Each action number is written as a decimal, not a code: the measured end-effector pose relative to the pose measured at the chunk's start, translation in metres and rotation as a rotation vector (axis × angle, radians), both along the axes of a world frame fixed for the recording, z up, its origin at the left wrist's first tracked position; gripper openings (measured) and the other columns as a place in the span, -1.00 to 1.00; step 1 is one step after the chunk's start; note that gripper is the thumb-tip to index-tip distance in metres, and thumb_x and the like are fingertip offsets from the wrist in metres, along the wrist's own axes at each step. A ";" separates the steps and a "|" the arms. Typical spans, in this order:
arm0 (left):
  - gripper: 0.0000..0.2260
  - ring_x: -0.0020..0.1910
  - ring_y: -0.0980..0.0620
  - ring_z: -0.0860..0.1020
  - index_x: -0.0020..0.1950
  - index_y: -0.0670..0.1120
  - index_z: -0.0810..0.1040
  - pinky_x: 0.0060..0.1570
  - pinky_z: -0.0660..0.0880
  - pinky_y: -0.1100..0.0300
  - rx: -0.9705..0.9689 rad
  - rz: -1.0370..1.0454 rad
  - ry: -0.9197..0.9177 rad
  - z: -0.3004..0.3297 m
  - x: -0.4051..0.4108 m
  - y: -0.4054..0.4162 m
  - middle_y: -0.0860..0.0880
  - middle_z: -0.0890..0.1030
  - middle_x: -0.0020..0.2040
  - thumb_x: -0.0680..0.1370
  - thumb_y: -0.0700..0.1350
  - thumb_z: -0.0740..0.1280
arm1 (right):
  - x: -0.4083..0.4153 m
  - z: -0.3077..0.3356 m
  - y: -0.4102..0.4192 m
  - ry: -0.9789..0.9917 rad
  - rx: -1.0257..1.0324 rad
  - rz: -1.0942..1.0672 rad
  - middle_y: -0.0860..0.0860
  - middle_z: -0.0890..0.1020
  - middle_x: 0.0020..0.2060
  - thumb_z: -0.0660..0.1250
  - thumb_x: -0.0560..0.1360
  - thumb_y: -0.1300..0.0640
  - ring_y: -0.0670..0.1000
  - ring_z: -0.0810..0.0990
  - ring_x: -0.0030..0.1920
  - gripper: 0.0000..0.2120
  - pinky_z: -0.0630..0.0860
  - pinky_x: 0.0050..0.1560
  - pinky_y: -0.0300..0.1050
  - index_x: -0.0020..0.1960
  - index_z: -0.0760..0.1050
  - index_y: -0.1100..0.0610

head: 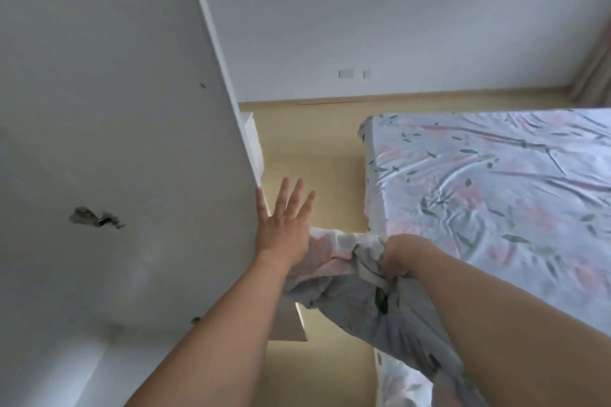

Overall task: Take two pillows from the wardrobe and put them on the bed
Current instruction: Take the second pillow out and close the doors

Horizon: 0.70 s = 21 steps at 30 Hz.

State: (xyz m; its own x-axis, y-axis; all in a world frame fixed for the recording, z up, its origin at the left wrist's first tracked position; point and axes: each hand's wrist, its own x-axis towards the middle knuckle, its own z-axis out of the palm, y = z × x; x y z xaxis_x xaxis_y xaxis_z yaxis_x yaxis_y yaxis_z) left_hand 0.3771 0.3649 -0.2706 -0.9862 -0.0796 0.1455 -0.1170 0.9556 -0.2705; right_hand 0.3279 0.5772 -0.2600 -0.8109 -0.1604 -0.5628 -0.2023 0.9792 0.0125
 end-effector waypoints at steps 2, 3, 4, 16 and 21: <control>-0.41 0.51 -0.11 -0.36 0.57 0.04 -0.14 0.31 -0.43 -0.35 -0.053 0.045 -0.020 0.005 -0.012 0.009 -0.02 -0.25 0.57 0.58 -0.02 0.01 | -0.002 0.000 0.015 0.013 0.008 -0.041 0.08 0.53 0.22 0.34 0.32 -0.10 0.12 0.50 0.23 -0.39 0.42 0.18 -0.02 0.31 0.42 0.12; -0.42 0.51 -0.13 -0.35 0.58 0.02 -0.13 0.31 -0.46 -0.33 -0.095 0.066 -0.042 0.007 -0.016 0.012 -0.04 -0.25 0.58 0.58 -0.02 -0.02 | -0.002 0.000 0.019 0.015 -0.005 -0.055 0.08 0.54 0.22 0.31 0.31 -0.13 0.12 0.50 0.22 -0.37 0.41 0.17 -0.03 0.31 0.43 0.12; -0.42 0.51 -0.14 -0.34 0.58 -0.01 -0.12 0.30 -0.49 -0.31 -0.144 0.094 -0.072 0.009 -0.018 0.015 -0.06 -0.23 0.58 0.57 -0.01 -0.04 | -0.003 0.000 0.021 0.022 -0.030 -0.073 0.07 0.54 0.21 0.28 0.29 -0.16 0.12 0.51 0.21 -0.35 0.40 0.15 -0.04 0.31 0.42 0.11; -0.64 0.33 -0.19 0.32 0.34 0.00 0.45 0.42 0.00 -0.23 -0.655 0.196 -0.419 0.011 0.001 0.009 -0.08 0.50 0.27 0.57 0.04 0.16 | -0.023 -0.016 -0.008 -0.043 0.021 0.160 0.11 0.49 0.20 0.25 0.49 -0.04 0.11 0.47 0.21 -0.50 0.39 0.25 -0.05 0.35 0.37 0.20; -0.58 -0.15 0.27 0.48 0.16 0.08 0.53 -0.03 0.34 0.39 -0.064 0.457 -0.382 -0.015 0.022 0.010 0.19 0.49 -0.09 0.46 -0.09 -0.02 | -0.017 -0.017 -0.043 -0.096 0.047 0.331 0.12 0.50 0.15 0.25 0.49 -0.09 0.11 0.49 0.16 -0.49 0.41 0.23 -0.05 0.34 0.39 0.18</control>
State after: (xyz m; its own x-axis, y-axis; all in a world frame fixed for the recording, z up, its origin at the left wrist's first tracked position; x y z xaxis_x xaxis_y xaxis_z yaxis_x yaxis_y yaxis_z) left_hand 0.3994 0.3749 -0.2855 -0.8374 -0.5110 -0.1943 -0.3956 0.8117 -0.4297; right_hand 0.3110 0.5339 -0.2774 -0.6624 -0.3779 -0.6468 -0.5110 0.8593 0.0213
